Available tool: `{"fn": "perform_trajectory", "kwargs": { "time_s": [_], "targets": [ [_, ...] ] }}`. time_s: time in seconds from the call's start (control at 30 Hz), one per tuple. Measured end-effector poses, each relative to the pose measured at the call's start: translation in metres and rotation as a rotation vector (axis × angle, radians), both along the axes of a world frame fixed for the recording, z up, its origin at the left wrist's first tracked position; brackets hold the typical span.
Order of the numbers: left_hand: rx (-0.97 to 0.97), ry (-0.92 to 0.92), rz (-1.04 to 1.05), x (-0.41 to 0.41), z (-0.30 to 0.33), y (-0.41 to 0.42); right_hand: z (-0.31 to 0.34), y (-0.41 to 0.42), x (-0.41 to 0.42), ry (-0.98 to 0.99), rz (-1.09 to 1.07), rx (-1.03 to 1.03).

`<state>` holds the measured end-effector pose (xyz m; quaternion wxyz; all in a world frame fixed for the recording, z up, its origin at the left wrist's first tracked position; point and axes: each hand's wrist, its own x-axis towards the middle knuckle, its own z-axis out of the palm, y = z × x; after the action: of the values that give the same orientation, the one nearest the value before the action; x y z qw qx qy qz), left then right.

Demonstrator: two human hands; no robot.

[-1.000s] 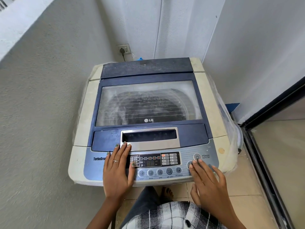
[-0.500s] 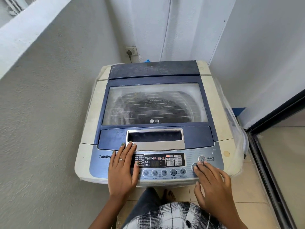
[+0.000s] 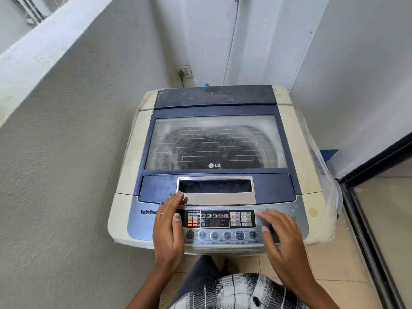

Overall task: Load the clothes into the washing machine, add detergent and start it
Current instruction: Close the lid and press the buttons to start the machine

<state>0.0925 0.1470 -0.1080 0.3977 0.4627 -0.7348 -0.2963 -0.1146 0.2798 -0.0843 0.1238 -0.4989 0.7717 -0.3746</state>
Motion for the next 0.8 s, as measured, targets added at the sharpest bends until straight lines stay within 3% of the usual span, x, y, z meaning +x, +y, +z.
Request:
{"fn": "perform_trajectory", "kwargs": {
  "time_s": [0.1, 0.33, 0.53, 0.8],
  "targets": [
    [-0.002, 0.123, -0.032, -0.009, 0.004, 0.001, 0.005, -0.019, 0.006, -0.202, 0.011, -0.072],
    [0.074, 0.311, -0.080, -0.030, 0.018, -0.003, 0.003, -0.053, 0.025, -0.463, -0.036, -0.256],
    [0.126, 0.383, -0.086, -0.033, 0.014, -0.004, -0.010, -0.059, 0.027, -0.491, -0.113, -0.315],
    [0.111, 0.347, -0.094, -0.031, 0.005, -0.006, -0.019, -0.061, 0.026, -0.449, -0.138, -0.336]
  ]
}}
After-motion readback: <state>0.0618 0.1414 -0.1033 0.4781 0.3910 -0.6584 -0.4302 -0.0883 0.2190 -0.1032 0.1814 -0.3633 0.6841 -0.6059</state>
